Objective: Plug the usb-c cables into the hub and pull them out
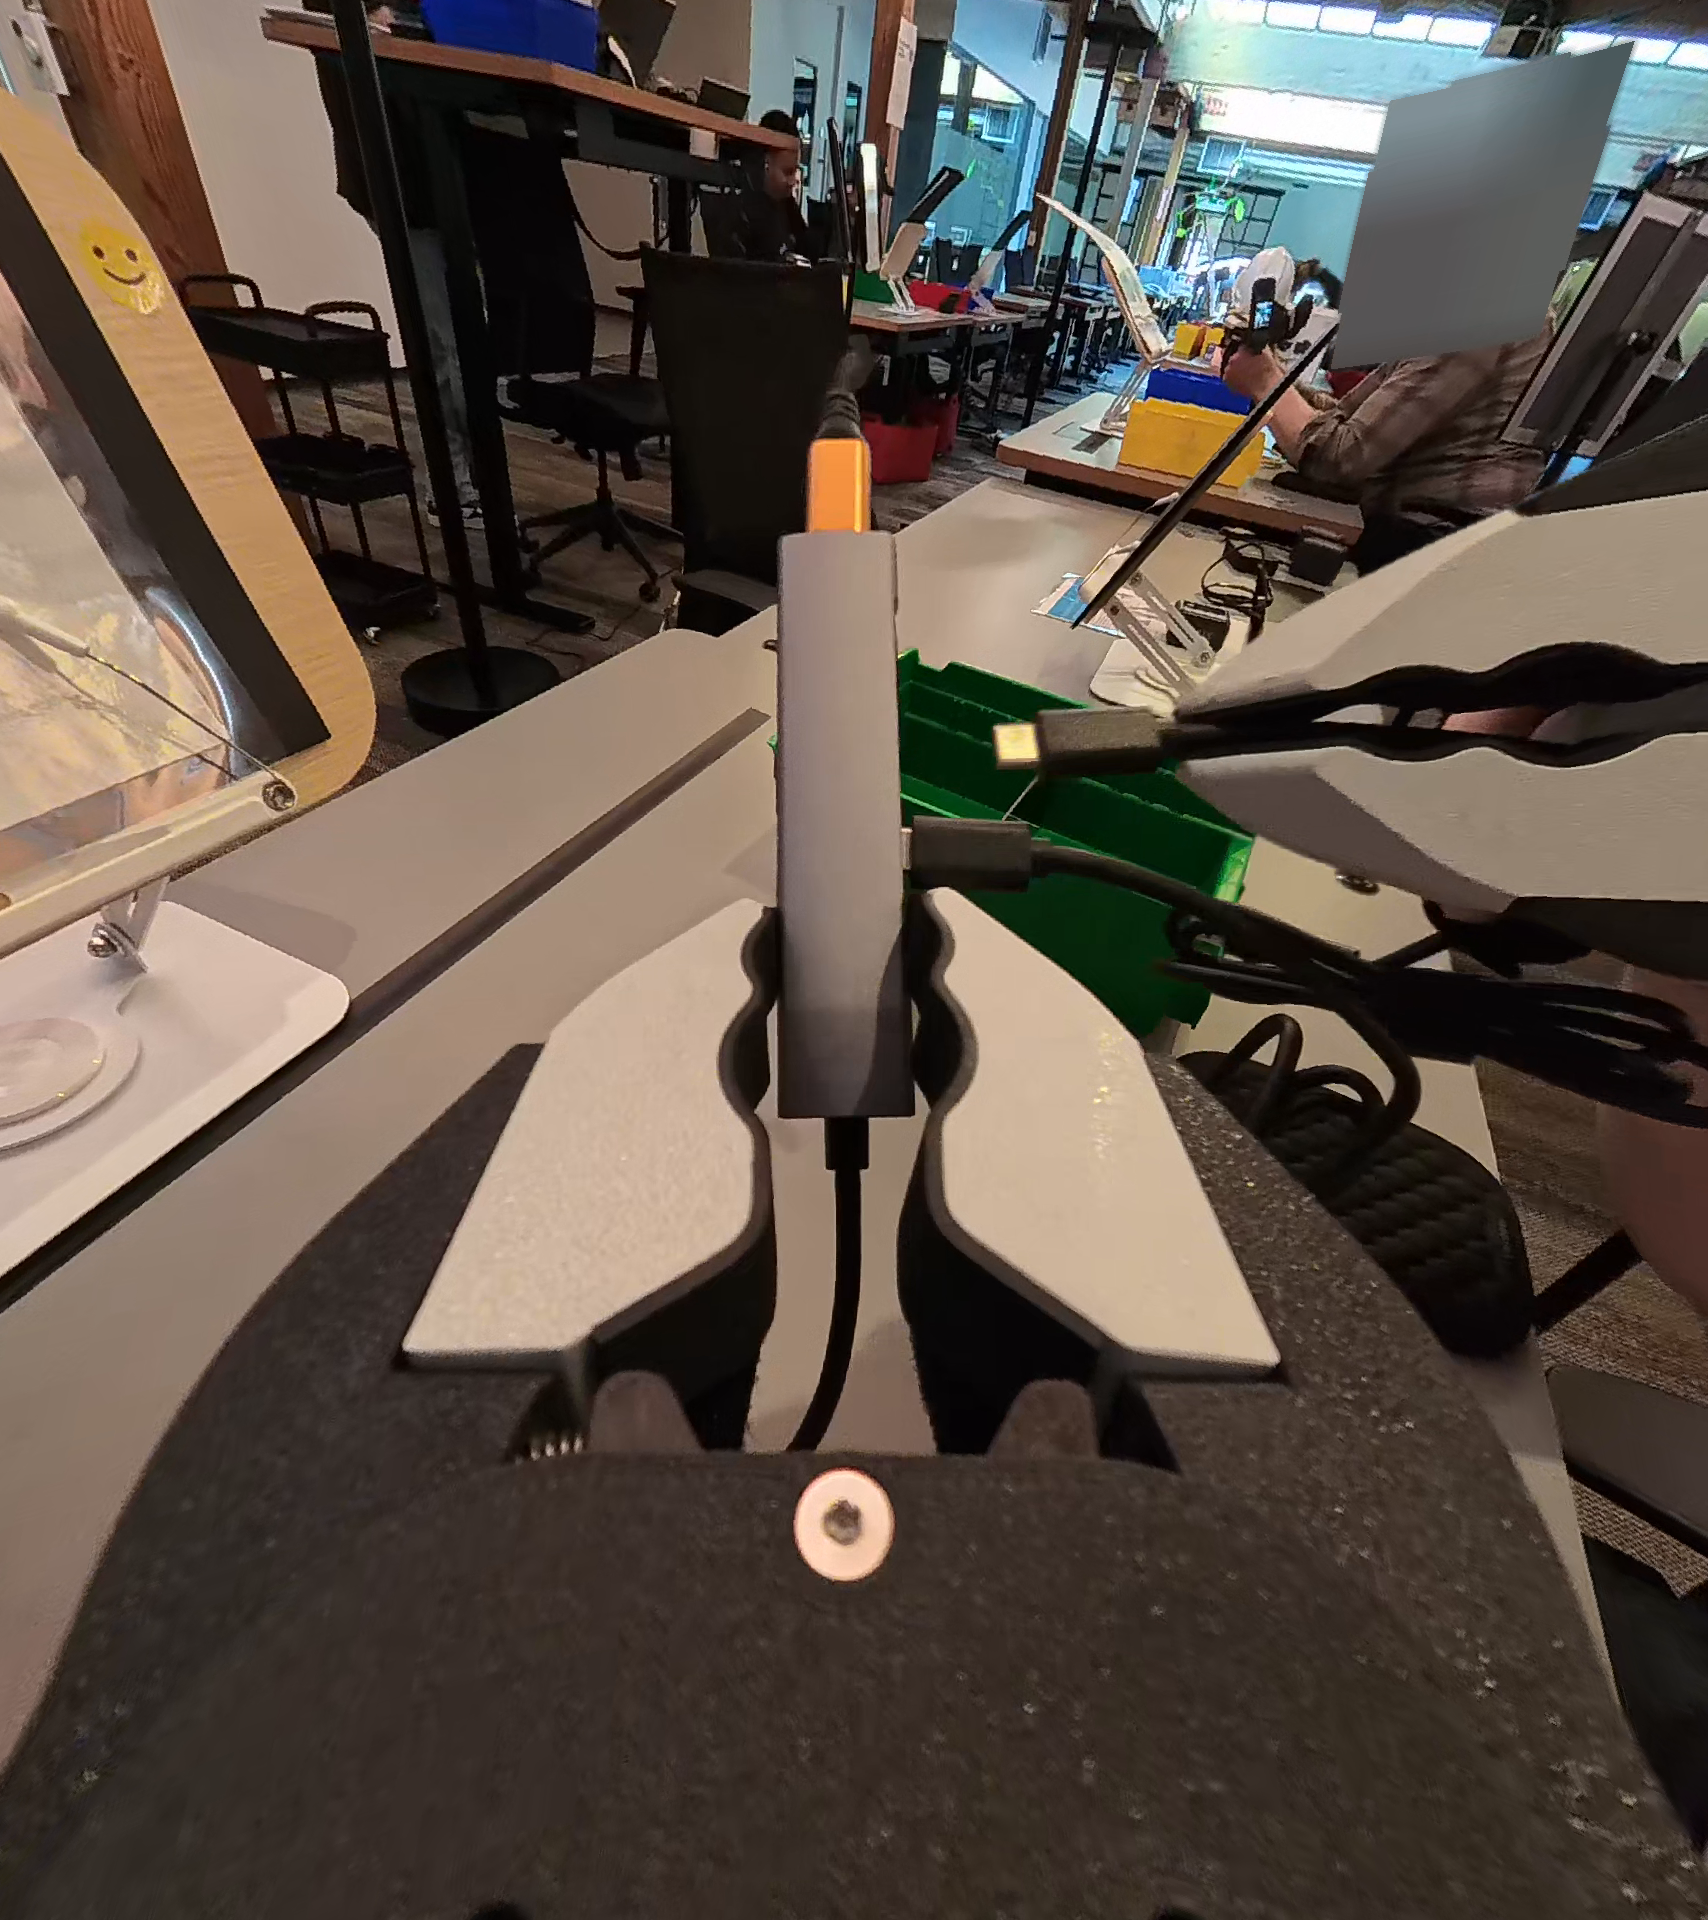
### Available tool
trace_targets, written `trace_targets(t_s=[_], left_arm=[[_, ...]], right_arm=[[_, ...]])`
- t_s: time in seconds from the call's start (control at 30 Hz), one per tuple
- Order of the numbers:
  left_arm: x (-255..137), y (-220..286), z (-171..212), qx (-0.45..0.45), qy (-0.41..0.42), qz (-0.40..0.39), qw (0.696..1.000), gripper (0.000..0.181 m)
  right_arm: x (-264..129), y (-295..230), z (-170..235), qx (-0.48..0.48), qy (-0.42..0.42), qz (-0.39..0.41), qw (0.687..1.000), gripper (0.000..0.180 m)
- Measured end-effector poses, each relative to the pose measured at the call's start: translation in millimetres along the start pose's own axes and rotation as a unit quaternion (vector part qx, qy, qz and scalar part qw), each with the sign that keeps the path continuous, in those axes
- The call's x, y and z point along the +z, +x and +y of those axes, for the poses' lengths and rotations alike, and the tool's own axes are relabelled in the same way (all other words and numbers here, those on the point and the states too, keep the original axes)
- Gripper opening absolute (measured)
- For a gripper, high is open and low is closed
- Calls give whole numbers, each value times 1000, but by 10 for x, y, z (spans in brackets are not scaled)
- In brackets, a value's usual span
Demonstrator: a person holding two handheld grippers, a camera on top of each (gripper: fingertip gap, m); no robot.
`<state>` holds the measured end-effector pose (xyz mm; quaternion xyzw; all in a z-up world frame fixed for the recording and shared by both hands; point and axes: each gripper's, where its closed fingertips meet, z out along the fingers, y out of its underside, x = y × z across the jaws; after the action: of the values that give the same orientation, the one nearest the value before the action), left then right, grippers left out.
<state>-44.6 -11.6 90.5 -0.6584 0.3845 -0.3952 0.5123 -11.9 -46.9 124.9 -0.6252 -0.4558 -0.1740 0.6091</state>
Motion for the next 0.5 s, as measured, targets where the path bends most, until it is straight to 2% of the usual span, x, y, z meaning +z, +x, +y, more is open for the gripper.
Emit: trace_targets(t_s=[0.5], left_arm=[[-18,65,-31,9,-2,7,1000,22]], right_arm=[[105,5,-32,-16,-6,4,1000,6]])
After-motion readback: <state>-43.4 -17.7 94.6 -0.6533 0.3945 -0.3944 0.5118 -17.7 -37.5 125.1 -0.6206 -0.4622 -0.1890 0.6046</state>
